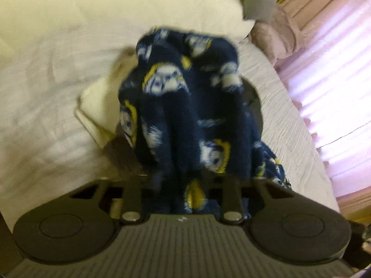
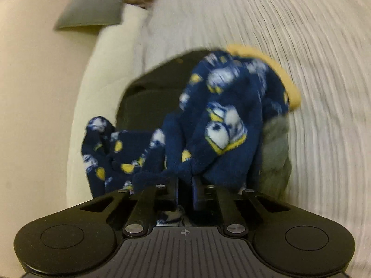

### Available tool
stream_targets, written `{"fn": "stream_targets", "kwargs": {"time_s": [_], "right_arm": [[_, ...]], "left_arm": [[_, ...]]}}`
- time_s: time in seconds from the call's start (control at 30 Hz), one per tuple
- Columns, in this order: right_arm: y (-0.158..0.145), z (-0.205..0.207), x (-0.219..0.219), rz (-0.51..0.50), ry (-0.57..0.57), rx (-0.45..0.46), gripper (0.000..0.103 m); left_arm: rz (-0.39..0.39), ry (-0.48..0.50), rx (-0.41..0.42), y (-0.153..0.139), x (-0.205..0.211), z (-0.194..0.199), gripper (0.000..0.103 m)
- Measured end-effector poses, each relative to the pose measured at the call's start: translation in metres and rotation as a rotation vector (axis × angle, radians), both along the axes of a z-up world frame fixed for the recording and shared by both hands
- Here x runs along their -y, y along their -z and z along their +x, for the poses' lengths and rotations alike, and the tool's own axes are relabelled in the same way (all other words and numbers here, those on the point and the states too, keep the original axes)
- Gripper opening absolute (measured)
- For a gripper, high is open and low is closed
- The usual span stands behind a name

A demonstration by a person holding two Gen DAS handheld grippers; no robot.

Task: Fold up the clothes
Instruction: 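Grasp the navy fleece pants with both grippers and lift them off the pile, then lay the navy pants flat on the bed and open both grippers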

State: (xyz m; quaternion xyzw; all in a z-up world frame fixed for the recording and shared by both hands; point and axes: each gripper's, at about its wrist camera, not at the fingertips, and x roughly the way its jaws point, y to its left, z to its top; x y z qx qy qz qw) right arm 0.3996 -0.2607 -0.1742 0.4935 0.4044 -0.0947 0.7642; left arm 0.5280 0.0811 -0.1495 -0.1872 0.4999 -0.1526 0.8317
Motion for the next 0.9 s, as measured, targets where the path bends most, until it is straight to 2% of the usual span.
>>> {"fn": "stream_targets", "kwargs": {"time_s": [0.03,0.1,0.27,0.4,0.47,0.6,0.73,0.9], "right_arm": [[-0.009,-0.003,-0.002,-0.042,-0.012,0.016,0.008],[-0.035,-0.015,-0.006,-0.140,-0.027,0.098,0.007],[-0.077,-0.051,-0.004,-0.187,0.012,0.263,0.006],[-0.114,-0.096,0.001,-0.259,0.065,0.401,0.006],[-0.139,-0.128,0.007,-0.298,0.102,0.486,0.006],[-0.186,-0.202,0.025,-0.384,0.201,0.630,0.005],[-0.237,-0.296,0.049,-0.482,0.310,0.727,0.006],[-0.282,-0.412,0.073,-0.630,0.416,0.768,0.006]], "left_arm": [[0.003,0.004,0.024,-0.009,0.000,-0.004,0.007],[0.002,0.018,0.074,-0.028,0.000,-0.012,0.005],[-0.009,0.090,0.268,-0.093,0.017,-0.039,0.004],[-0.039,0.194,0.445,-0.152,0.045,-0.076,0.004],[-0.057,0.249,0.524,-0.179,0.062,-0.099,0.004],[-0.155,0.381,0.637,-0.226,0.101,-0.156,0.004],[-0.235,0.525,0.683,-0.250,0.156,-0.224,0.004],[-0.345,0.683,0.721,-0.276,0.233,-0.315,0.004]]}}
